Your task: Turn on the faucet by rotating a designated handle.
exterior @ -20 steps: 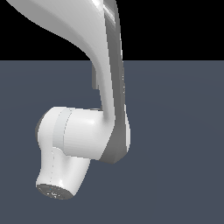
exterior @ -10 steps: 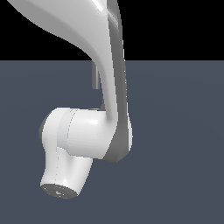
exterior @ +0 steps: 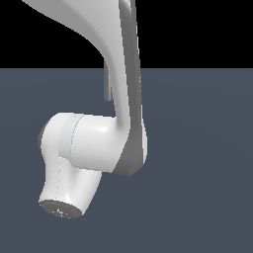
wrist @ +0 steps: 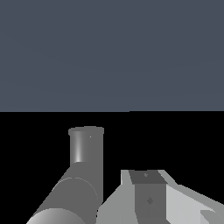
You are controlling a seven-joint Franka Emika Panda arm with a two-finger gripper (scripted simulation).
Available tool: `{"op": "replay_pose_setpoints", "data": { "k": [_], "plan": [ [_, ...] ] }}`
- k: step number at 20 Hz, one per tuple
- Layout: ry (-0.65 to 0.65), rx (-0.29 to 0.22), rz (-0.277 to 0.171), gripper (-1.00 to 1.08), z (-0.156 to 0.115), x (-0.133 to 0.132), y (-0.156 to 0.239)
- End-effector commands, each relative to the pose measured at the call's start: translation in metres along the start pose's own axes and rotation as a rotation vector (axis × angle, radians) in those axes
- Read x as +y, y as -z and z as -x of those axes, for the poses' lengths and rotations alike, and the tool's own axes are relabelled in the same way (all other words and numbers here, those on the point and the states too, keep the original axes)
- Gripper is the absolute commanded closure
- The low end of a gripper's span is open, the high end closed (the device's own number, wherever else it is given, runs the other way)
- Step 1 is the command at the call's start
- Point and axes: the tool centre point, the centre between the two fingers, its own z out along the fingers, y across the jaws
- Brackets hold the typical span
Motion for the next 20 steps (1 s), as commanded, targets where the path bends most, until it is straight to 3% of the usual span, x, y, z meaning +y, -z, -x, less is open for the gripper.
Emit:
{"op": "replay_pose_setpoints", "data": {
  "k": [1,5,7,20],
  "plan": [
    [0.000,0.000,0.000,1.08,0.010,0.003,0.000],
    [0.000,0.000,0.000,1.08,0.025,0.009,0.000],
    [0.003,0.012,-0.006,1.08,0.015,0.003,0.000],
    [0.000,0.000,0.000,1.08,0.064,-0.011,0.000]
  ]
}}
